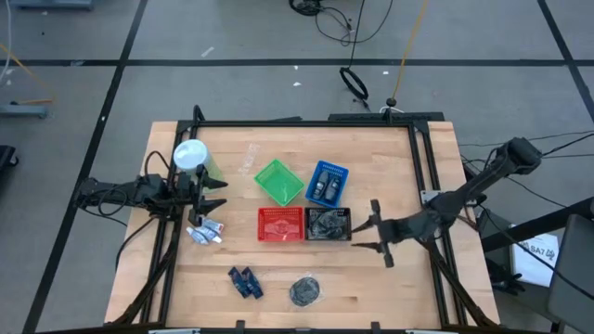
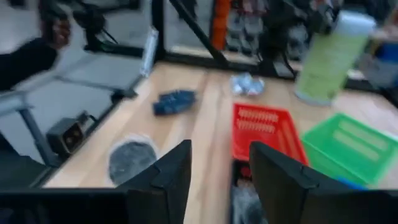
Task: Pick & Place Travel size toiletries
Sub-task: Put the hairbrush into the black bin
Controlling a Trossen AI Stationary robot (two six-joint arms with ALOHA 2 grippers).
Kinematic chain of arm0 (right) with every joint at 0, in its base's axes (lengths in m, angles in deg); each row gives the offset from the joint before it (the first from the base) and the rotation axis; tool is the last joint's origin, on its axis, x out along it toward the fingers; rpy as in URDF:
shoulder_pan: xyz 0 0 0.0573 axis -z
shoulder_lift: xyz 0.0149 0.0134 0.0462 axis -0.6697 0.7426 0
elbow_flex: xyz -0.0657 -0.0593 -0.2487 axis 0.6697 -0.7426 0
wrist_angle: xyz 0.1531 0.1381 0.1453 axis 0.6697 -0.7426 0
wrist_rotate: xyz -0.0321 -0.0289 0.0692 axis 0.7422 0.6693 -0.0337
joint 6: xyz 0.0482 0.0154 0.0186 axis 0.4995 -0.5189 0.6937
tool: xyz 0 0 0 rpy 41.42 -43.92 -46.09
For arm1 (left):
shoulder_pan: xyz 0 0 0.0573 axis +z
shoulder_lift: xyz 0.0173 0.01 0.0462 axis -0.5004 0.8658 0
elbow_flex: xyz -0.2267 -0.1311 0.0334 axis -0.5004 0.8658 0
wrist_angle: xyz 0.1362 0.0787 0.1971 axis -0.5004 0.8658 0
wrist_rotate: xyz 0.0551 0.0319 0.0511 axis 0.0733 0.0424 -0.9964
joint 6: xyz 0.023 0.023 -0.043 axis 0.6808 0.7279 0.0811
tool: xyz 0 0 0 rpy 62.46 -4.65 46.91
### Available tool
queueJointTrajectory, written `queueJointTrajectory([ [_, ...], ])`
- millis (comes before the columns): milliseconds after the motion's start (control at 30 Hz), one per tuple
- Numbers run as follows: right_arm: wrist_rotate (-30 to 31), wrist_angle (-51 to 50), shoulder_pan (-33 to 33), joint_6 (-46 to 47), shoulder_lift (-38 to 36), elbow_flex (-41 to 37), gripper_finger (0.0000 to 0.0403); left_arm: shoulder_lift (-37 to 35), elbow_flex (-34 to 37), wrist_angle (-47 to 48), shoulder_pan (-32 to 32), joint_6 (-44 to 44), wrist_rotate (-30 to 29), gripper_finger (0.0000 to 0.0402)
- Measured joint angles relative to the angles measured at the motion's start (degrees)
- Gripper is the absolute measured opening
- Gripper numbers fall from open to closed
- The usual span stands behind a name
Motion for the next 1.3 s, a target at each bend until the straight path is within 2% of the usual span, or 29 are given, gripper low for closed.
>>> queueJointTrajectory([
  [100,-2.7,10.2,-0.2,-1.7,3.9,-3.1,0.0151,0.0,0.0,0.0,0.0,0.0,0.0,0.0248],
  [167,-3.1,10.9,-0.3,-0.9,8.0,-1.5,0.0163,0.0,0.0,0.0,0.0,0.0,0.0,0.0248],
  [267,-3.9,6.5,-0.6,-0.5,15.9,5.1,0.0194,0.0,0.0,0.0,0.0,0.0,0.0,0.0248],
  [467,-12.0,-9.7,-0.6,-0.5,33.6,24.1,0.0254,0.0,0.0,0.1,0.0,0.0,0.0,0.0248],
  [567,-14.5,-15.5,-0.3,-0.9,41.4,31.5,0.0268,0.0,0.0,0.0,0.0,0.0,0.0,0.0248],
  [700,-16.9,-18.4,0.7,-2.0,49.4,38.2,0.0271,0.0,0.0,0.0,0.0,0.0,0.0,0.0248],
  [800,-19.3,-17.9,1.4,-2.1,53.2,40.8,0.0268,0.0,0.0,0.0,0.0,0.0,0.0,0.0248],
  [933,-19.6,-18.0,1.9,-2.0,56.2,41.2,0.026,0.0,0.0,0.0,0.0,0.0,0.0,0.0248],
  [1167,-19.6,-17.6,2.5,-1.9,58.8,41.2,0.0251,0.0,0.0,0.0,0.0,0.0,0.0,0.0248],
  [1300,-19.6,-18.8,2.5,-1.0,58.8,41.2,0.0228,0.0,0.0,0.0,0.0,0.0,0.0,0.0248],
])
